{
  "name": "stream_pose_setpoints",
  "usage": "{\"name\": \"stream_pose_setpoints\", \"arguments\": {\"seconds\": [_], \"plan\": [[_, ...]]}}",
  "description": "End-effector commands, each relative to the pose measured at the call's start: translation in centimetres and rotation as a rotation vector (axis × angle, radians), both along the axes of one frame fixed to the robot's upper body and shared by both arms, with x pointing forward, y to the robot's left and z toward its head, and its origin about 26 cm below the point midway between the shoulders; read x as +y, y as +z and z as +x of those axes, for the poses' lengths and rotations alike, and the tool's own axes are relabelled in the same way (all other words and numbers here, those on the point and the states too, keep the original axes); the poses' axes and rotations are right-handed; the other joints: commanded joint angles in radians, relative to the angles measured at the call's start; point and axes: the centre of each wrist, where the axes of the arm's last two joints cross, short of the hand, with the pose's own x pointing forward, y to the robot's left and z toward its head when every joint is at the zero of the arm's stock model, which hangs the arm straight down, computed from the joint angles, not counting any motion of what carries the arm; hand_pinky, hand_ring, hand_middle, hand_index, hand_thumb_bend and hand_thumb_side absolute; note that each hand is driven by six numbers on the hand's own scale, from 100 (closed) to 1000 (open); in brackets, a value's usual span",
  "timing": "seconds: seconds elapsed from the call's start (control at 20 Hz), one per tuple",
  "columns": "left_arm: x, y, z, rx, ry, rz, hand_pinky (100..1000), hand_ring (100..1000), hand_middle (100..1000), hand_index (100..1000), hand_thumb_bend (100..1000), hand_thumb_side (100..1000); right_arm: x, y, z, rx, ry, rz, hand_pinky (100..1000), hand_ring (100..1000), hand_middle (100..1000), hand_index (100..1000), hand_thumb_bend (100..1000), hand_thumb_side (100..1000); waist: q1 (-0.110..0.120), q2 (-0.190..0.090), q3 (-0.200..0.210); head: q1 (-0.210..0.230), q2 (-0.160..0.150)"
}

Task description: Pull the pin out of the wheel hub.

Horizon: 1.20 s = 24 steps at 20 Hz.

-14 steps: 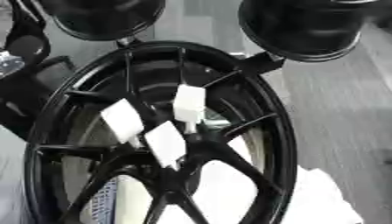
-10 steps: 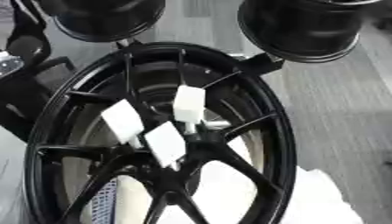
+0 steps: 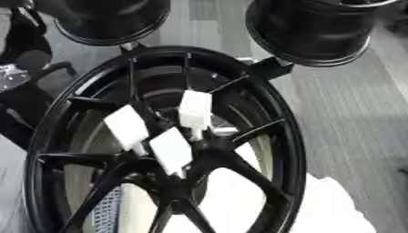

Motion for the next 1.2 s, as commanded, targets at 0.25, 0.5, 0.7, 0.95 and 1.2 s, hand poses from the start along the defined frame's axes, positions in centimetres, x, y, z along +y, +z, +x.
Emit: {"name": "stream_pose_setpoints", "arguments": {"seconds": [0.25, 0.5, 0.7, 0.95, 1.2], "plan": [[-1.2, 0.3, -0.2, 0.062, -0.052, 0.178, 844, 818, 765, 891, 108, 169, -0.1, 0.9, -0.1, -0.019, 0.011, -0.035, 752, 593, 525, 684, 100, 590, 0.007, -0.012, -0.005, -0.004, -0.018], [-2.0, -0.2, 0.0, 0.136, -0.045, 0.242, 850, 817, 755, 900, 113, 188, 0.1, 0.9, 0.1, -0.017, 0.020, -0.033, 752, 592, 524, 684, 100, 582, 0.012, -0.001, -0.007, -0.007, -0.017], [-2.5, -0.3, 0.1, 0.163, -0.042, 0.258, 856, 821, 753, 905, 126, 242, 0.2, 0.9, 0.1, -0.017, 0.022, -0.031, 752, 592, 524, 684, 100, 592, 0.014, 0.009, -0.009, -0.008, -0.019], [-3.1, -0.5, 0.2, 0.173, -0.020, 0.276, 883, 846, 761, 902, 191, 416, 0.4, 0.9, 0.2, -0.016, 0.026, -0.027, 752, 592, 524, 684, 100, 595, 0.017, 0.018, -0.007, -0.009, -0.020], [-3.4, -1.0, 0.4, 0.186, 0.023, 0.274, 891, 852, 753, 904, 214, 511, 0.5, 1.0, 0.3, -0.015, 0.030, -0.023, 752, 592, 524, 684, 100, 597, 0.019, 0.024, -0.009, -0.013, -0.024]]}}
